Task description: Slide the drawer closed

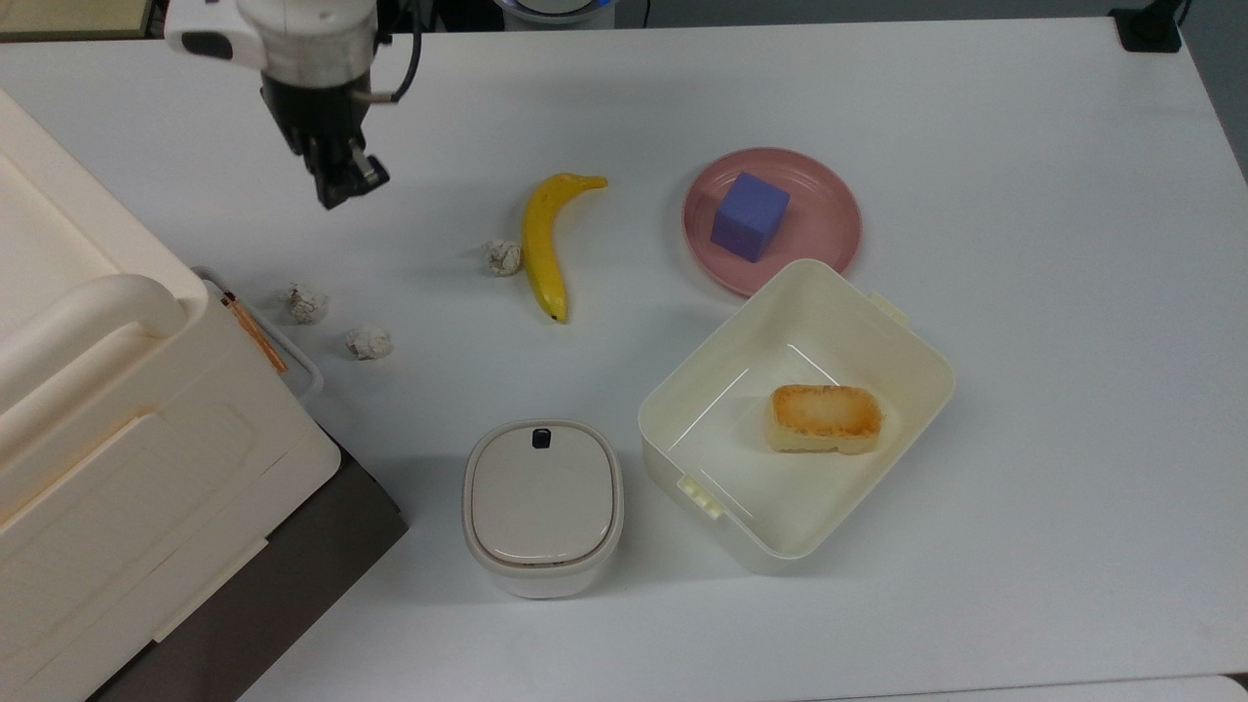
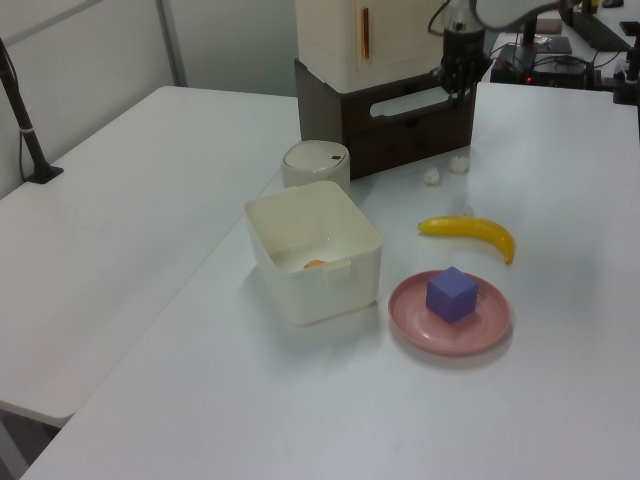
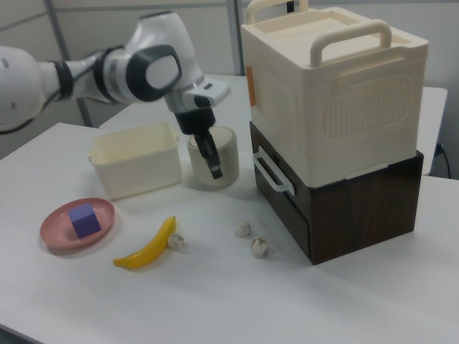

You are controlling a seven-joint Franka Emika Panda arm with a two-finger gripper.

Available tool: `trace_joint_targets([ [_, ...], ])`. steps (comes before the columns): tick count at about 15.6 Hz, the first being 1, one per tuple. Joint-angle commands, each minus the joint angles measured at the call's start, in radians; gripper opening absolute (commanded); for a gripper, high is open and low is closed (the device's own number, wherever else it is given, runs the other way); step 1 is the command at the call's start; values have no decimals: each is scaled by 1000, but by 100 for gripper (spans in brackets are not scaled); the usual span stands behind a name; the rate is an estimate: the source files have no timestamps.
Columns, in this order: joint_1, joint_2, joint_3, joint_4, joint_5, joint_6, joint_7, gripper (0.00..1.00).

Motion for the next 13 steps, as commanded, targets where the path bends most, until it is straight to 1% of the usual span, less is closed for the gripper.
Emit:
trace_joint_targets([
  [1,-4,-89,26,17,73,-142,-152,0],
  [4,-15,-116,57,46,102,-222,-427,0],
  [5,-24,-119,59,62,131,-242,-478,0],
  [7,-57,-139,59,95,197,-268,-532,0],
  [8,-65,-156,59,95,208,-268,-560,0],
  [10,-62,-182,57,92,209,-268,-569,0],
  [13,-38,-199,33,89,208,-268,-563,0],
])
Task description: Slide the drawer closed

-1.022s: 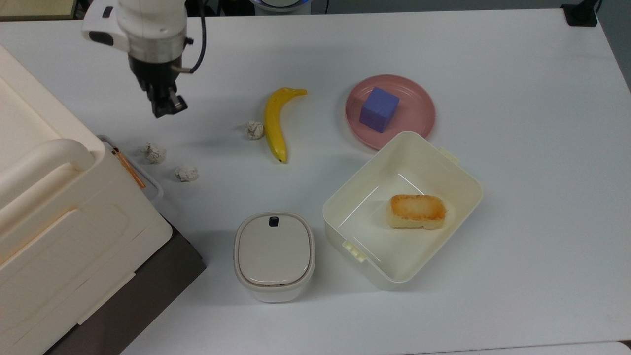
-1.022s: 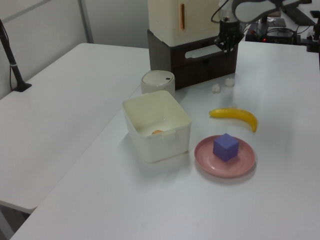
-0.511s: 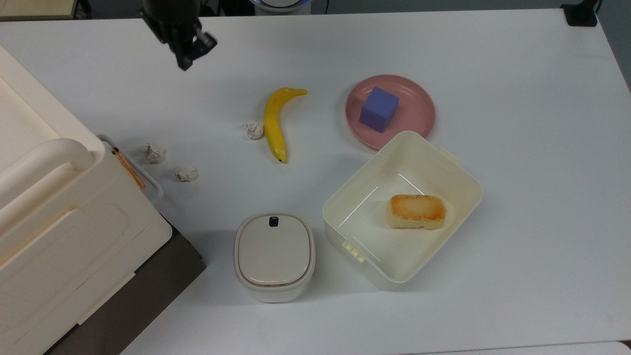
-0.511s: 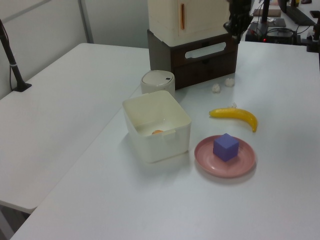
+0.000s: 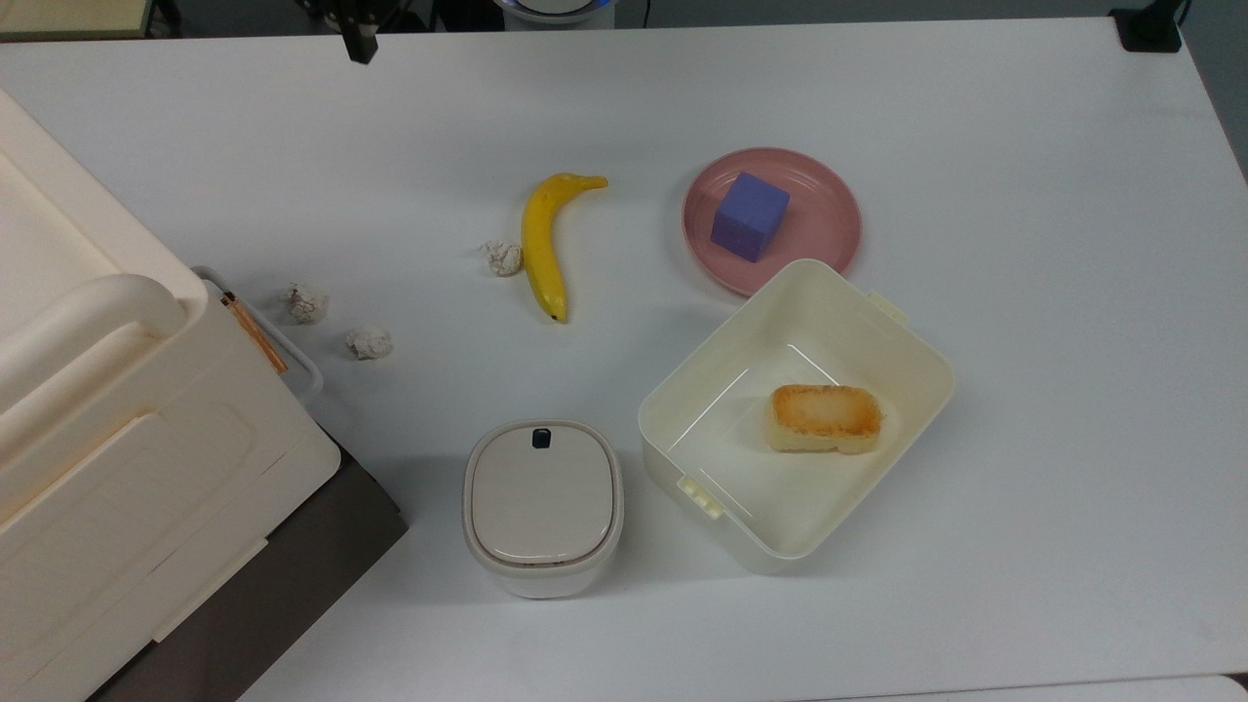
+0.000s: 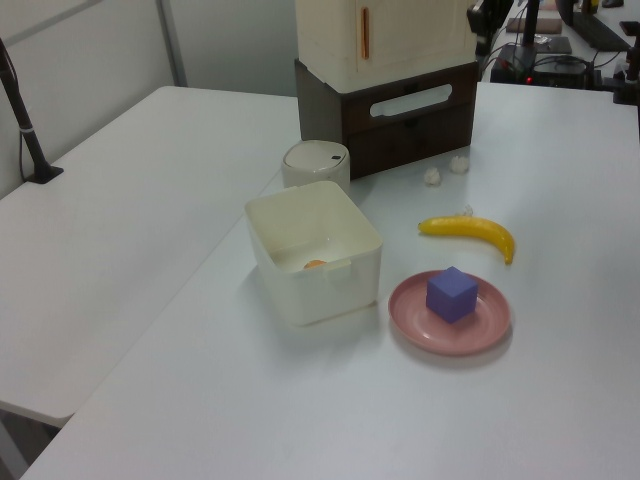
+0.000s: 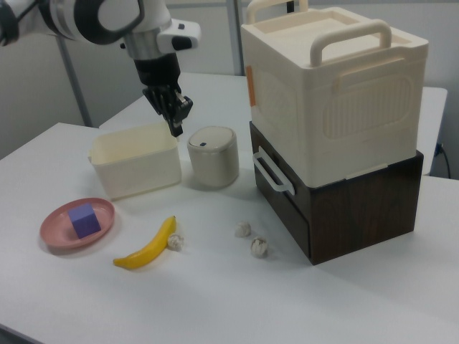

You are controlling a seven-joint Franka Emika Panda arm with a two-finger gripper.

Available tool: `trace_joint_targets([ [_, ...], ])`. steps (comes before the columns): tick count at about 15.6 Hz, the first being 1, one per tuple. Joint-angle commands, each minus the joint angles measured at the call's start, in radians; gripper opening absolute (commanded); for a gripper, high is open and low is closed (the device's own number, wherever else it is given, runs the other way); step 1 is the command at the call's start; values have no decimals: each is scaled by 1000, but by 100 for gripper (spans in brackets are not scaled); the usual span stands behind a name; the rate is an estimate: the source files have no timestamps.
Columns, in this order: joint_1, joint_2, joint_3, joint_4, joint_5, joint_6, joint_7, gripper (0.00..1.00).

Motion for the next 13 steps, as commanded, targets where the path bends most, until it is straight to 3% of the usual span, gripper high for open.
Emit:
trace_joint_targets([
  [1,29,-32,-21,-9,18,-25,-17,0],
  [9,87,-29,-67,-9,16,-21,-27,0],
  [10,86,-27,-67,-9,16,-21,-26,5],
  [11,83,-29,-67,-9,18,-24,-17,56],
  [12,81,-30,-69,-11,16,-25,-21,100],
  [13,89,-27,-66,-11,4,-25,-23,100],
])
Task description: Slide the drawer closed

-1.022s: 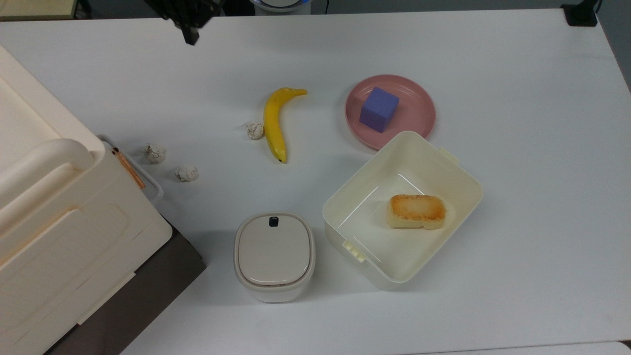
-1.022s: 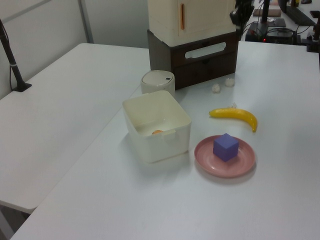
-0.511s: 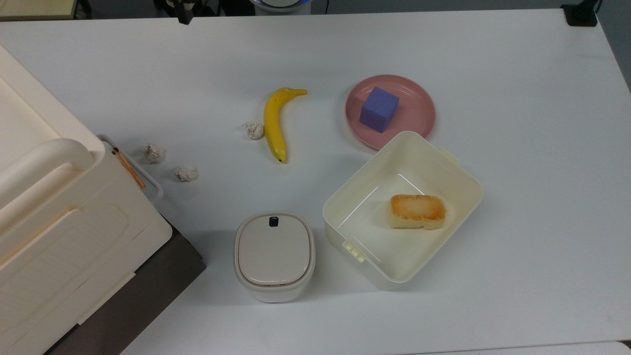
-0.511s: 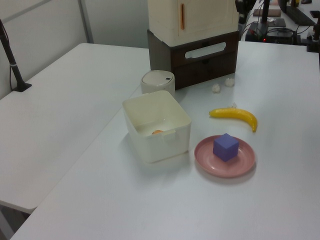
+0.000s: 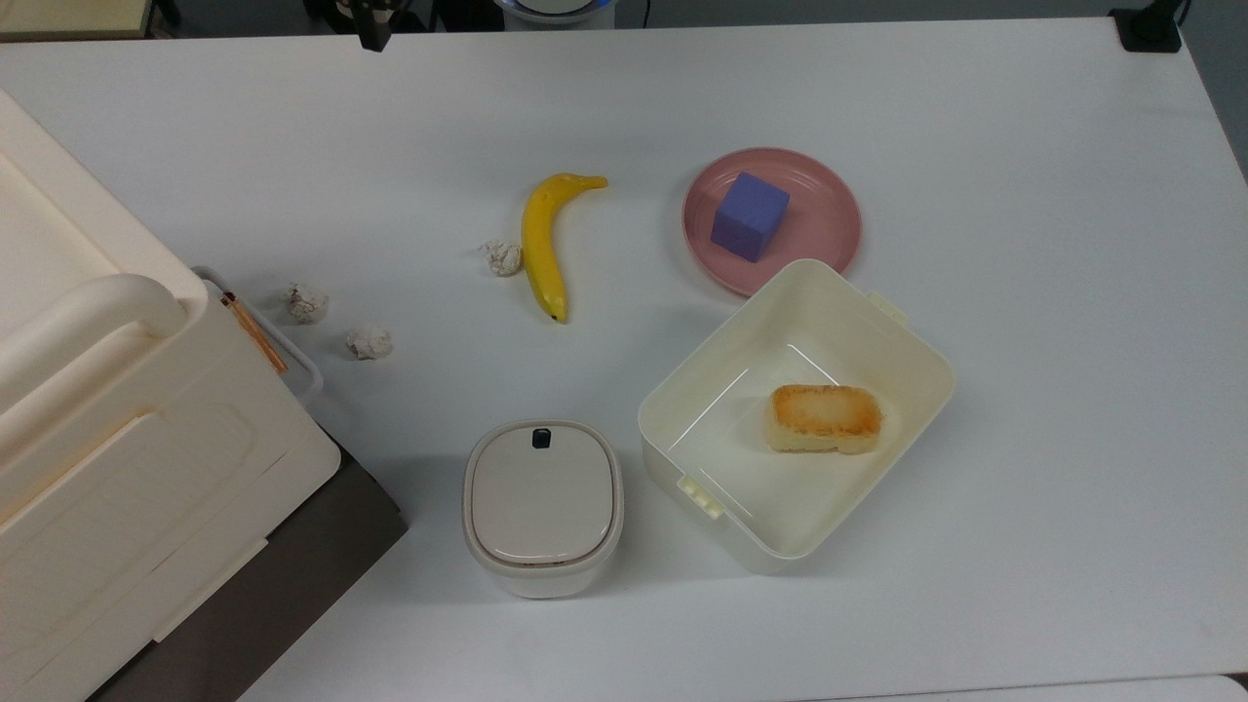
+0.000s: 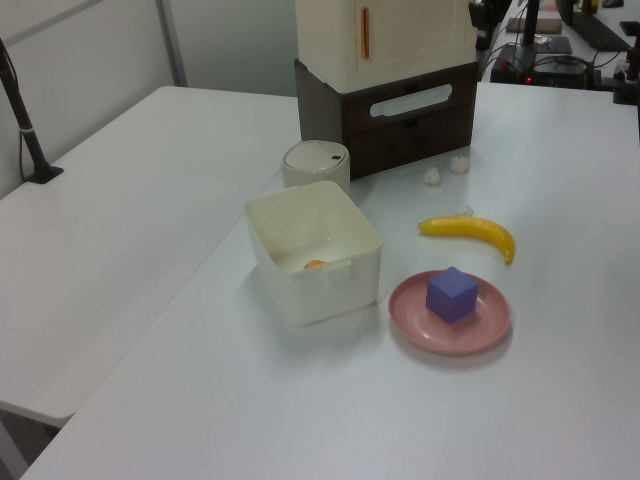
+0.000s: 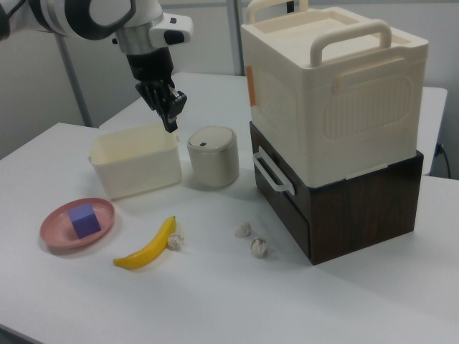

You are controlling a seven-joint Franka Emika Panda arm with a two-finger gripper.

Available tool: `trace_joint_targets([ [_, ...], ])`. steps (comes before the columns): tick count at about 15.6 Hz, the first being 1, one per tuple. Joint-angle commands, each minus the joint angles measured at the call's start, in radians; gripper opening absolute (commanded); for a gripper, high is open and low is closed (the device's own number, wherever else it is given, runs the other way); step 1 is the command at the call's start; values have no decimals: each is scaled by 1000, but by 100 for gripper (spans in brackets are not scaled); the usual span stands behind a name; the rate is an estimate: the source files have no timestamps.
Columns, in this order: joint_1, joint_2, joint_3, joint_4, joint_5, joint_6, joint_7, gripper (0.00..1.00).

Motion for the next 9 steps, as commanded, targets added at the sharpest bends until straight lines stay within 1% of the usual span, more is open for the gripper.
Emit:
trace_joint_targets([
  [1,24,-13,-18,-9,1,-25,-22,100],
  [6,20,-16,-23,-8,3,-46,-34,100],
  [9,14,-16,-23,-9,10,-48,-101,100],
])
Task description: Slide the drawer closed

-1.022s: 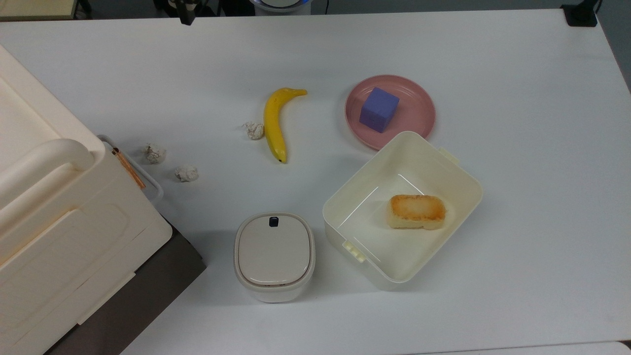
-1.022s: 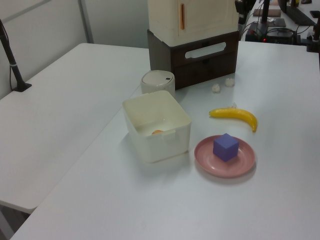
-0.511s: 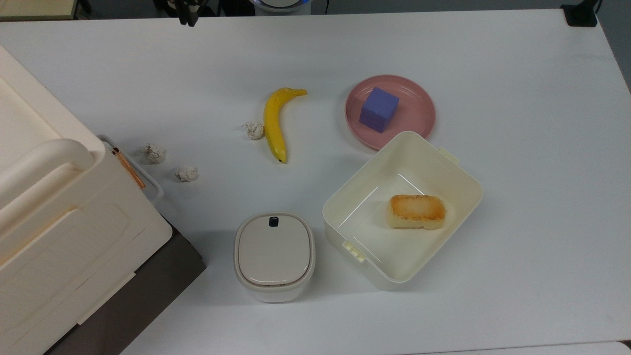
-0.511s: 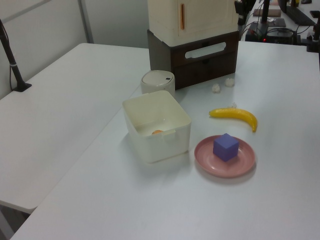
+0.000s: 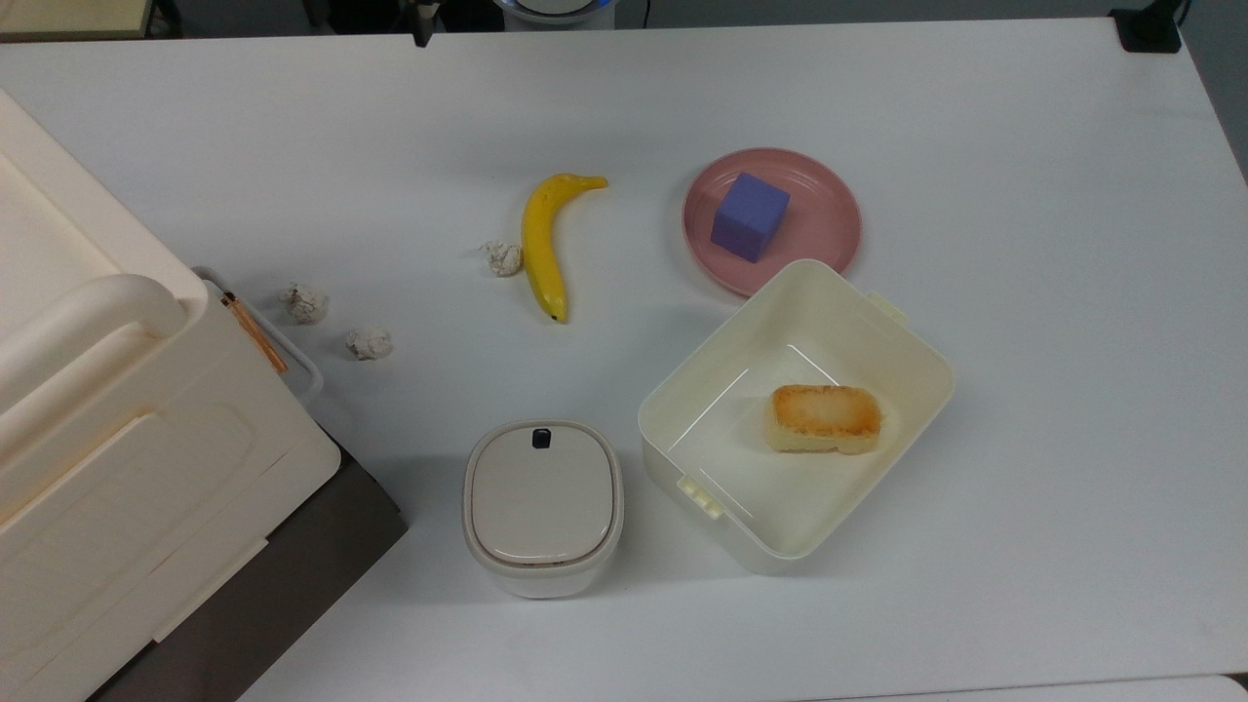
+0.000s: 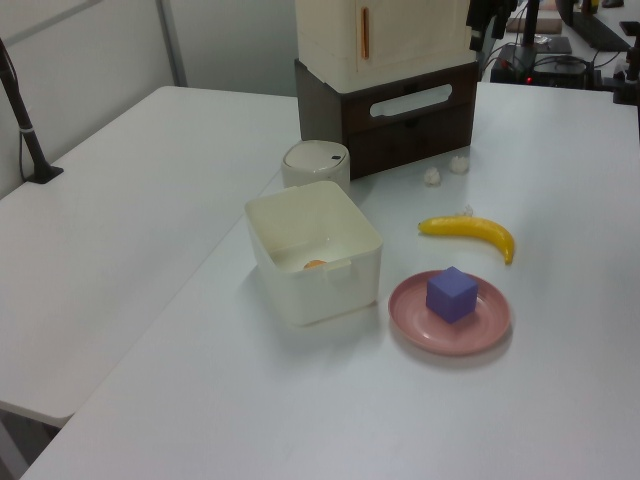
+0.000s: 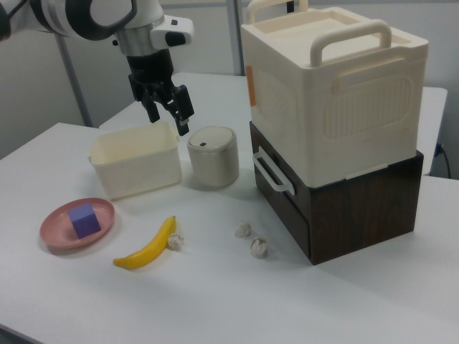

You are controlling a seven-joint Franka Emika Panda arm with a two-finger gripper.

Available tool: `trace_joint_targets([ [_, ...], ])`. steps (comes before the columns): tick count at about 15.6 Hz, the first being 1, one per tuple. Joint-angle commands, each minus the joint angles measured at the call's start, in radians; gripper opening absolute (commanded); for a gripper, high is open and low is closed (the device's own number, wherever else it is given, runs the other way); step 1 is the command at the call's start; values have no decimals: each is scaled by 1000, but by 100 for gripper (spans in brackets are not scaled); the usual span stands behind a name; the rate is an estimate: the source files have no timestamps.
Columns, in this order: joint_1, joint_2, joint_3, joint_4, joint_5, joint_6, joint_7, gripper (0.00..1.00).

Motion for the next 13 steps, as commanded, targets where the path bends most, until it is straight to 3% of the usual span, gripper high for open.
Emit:
trace_joint_targets([
  [1,13,-13,-18,-10,12,-26,-99,100],
  [13,26,-10,-18,-10,16,-12,-110,100],
])
